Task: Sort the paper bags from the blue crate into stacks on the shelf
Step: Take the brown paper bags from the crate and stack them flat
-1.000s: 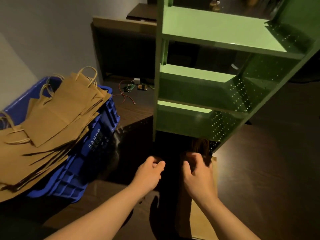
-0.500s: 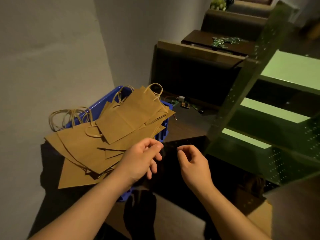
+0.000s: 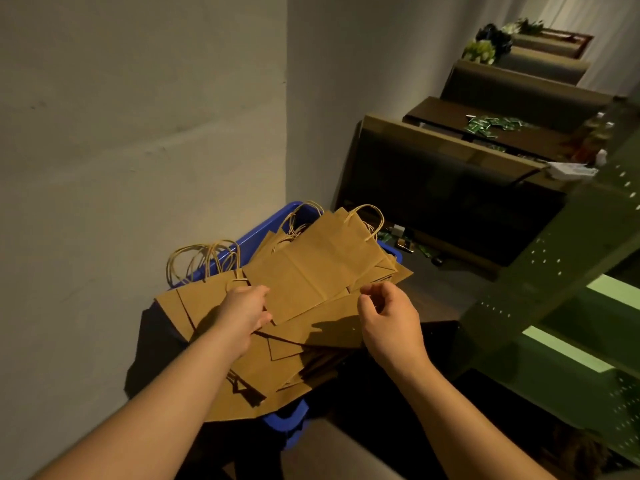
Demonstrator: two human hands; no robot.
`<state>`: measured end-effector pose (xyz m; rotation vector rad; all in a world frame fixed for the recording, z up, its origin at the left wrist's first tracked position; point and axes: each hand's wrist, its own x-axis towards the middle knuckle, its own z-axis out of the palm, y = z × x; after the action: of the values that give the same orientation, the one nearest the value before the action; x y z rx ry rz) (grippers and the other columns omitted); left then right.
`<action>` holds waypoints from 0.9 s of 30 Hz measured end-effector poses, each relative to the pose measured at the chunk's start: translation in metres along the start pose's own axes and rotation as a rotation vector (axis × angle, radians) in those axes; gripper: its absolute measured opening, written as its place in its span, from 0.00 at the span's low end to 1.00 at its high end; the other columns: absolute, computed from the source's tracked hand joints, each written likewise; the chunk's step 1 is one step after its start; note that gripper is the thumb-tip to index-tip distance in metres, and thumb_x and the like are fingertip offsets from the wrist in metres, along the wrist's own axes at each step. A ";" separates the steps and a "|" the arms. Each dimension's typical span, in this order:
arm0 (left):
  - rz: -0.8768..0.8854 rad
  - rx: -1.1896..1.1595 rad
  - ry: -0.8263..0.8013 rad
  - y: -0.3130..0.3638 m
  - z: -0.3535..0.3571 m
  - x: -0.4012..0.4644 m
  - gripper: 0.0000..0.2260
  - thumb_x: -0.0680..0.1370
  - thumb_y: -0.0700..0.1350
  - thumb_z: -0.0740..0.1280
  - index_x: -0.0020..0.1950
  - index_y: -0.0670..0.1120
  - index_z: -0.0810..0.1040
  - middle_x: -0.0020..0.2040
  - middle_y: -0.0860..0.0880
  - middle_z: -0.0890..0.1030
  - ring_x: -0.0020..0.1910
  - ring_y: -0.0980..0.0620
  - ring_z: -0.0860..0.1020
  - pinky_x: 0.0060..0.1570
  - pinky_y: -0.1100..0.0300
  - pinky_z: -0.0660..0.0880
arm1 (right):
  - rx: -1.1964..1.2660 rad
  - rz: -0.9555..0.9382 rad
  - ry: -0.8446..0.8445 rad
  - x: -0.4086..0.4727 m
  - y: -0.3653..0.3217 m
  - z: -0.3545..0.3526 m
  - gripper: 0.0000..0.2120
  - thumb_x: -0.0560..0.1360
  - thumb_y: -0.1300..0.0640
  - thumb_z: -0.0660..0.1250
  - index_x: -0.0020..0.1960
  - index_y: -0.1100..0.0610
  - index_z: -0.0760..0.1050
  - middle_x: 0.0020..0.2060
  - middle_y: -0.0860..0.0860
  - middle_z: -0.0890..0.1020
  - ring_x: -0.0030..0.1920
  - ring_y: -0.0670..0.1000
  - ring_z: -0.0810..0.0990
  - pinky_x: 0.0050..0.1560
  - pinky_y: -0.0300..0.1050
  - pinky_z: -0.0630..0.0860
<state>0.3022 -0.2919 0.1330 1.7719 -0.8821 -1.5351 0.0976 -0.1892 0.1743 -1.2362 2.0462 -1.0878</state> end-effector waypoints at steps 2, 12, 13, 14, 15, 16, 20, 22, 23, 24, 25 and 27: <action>0.201 0.510 0.019 -0.006 -0.002 0.012 0.23 0.78 0.52 0.72 0.72 0.53 0.71 0.66 0.50 0.76 0.60 0.48 0.77 0.56 0.50 0.79 | -0.036 -0.002 0.001 0.007 -0.003 0.009 0.03 0.82 0.52 0.65 0.53 0.44 0.75 0.51 0.43 0.79 0.52 0.45 0.79 0.52 0.46 0.81; 0.431 1.121 -0.254 -0.007 0.003 0.044 0.48 0.71 0.69 0.73 0.84 0.54 0.56 0.82 0.49 0.59 0.81 0.44 0.57 0.77 0.45 0.63 | -0.071 0.117 0.006 0.019 -0.001 0.030 0.03 0.83 0.52 0.64 0.55 0.44 0.75 0.53 0.45 0.80 0.52 0.44 0.80 0.53 0.46 0.82; 0.446 1.139 -0.255 -0.007 0.001 0.048 0.47 0.71 0.69 0.72 0.83 0.53 0.56 0.81 0.48 0.62 0.80 0.45 0.59 0.76 0.46 0.65 | -0.071 0.130 0.006 0.020 -0.001 0.030 0.03 0.83 0.52 0.64 0.55 0.44 0.74 0.53 0.44 0.80 0.51 0.44 0.80 0.52 0.44 0.82; 0.465 1.172 -0.262 -0.006 0.000 0.050 0.45 0.73 0.68 0.71 0.83 0.53 0.56 0.80 0.48 0.64 0.79 0.45 0.62 0.75 0.47 0.67 | -0.072 0.144 0.005 0.021 -0.002 0.030 0.03 0.83 0.52 0.64 0.55 0.44 0.74 0.53 0.44 0.80 0.51 0.44 0.80 0.49 0.42 0.82; 0.492 1.233 -0.271 -0.006 -0.001 0.052 0.43 0.75 0.68 0.68 0.83 0.53 0.57 0.79 0.47 0.67 0.78 0.45 0.65 0.73 0.47 0.70 | -0.073 0.156 0.004 0.022 -0.004 0.029 0.03 0.84 0.52 0.64 0.56 0.45 0.74 0.52 0.44 0.80 0.50 0.43 0.79 0.45 0.38 0.80; 0.529 1.319 -0.281 -0.005 -0.002 0.053 0.39 0.77 0.68 0.65 0.83 0.53 0.58 0.77 0.47 0.70 0.76 0.45 0.67 0.70 0.48 0.72 | -0.079 0.166 0.004 0.023 -0.005 0.028 0.03 0.84 0.52 0.64 0.56 0.45 0.74 0.51 0.44 0.79 0.48 0.43 0.79 0.42 0.36 0.78; 0.635 1.558 -0.302 0.002 0.000 0.049 0.25 0.85 0.57 0.56 0.82 0.54 0.61 0.66 0.46 0.80 0.68 0.45 0.73 0.61 0.50 0.76 | -0.154 0.174 0.043 0.031 -0.005 0.026 0.05 0.84 0.52 0.63 0.59 0.47 0.75 0.50 0.44 0.78 0.47 0.44 0.79 0.41 0.35 0.78; 0.699 1.539 -0.238 0.002 -0.002 0.045 0.24 0.84 0.50 0.58 0.81 0.55 0.63 0.60 0.48 0.81 0.65 0.47 0.73 0.58 0.50 0.76 | -0.250 0.157 0.103 0.040 -0.002 0.026 0.10 0.83 0.52 0.63 0.63 0.50 0.76 0.55 0.47 0.78 0.57 0.48 0.78 0.56 0.46 0.81; 0.724 1.511 -0.193 0.002 -0.005 0.043 0.23 0.83 0.49 0.60 0.80 0.56 0.65 0.59 0.50 0.80 0.64 0.48 0.72 0.59 0.51 0.75 | -0.297 0.153 0.141 0.045 0.000 0.026 0.12 0.82 0.52 0.63 0.65 0.51 0.76 0.58 0.49 0.77 0.63 0.51 0.75 0.64 0.52 0.78; 0.749 1.470 -0.142 0.002 -0.009 0.043 0.23 0.83 0.49 0.61 0.78 0.59 0.67 0.61 0.52 0.79 0.64 0.49 0.71 0.60 0.52 0.74 | -0.331 0.160 0.180 0.051 0.000 0.026 0.15 0.82 0.53 0.63 0.67 0.52 0.75 0.62 0.50 0.75 0.67 0.53 0.72 0.69 0.54 0.74; 0.769 1.416 -0.090 0.001 -0.014 0.042 0.21 0.83 0.51 0.63 0.77 0.61 0.69 0.62 0.54 0.77 0.63 0.51 0.71 0.60 0.53 0.74 | -0.348 0.175 0.218 0.056 0.000 0.025 0.17 0.82 0.53 0.63 0.69 0.54 0.73 0.65 0.52 0.74 0.69 0.54 0.70 0.72 0.55 0.71; 0.794 1.245 -0.001 -0.001 -0.025 0.040 0.18 0.82 0.54 0.65 0.72 0.63 0.74 0.60 0.57 0.72 0.56 0.55 0.73 0.52 0.58 0.77 | -0.366 0.211 0.268 0.067 0.001 0.024 0.20 0.82 0.55 0.63 0.73 0.56 0.70 0.68 0.55 0.72 0.70 0.56 0.68 0.72 0.56 0.69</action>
<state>0.3312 -0.3228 0.1128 1.6737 -2.4839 -0.3866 0.0844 -0.2576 0.1587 -1.0471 2.6033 -0.8409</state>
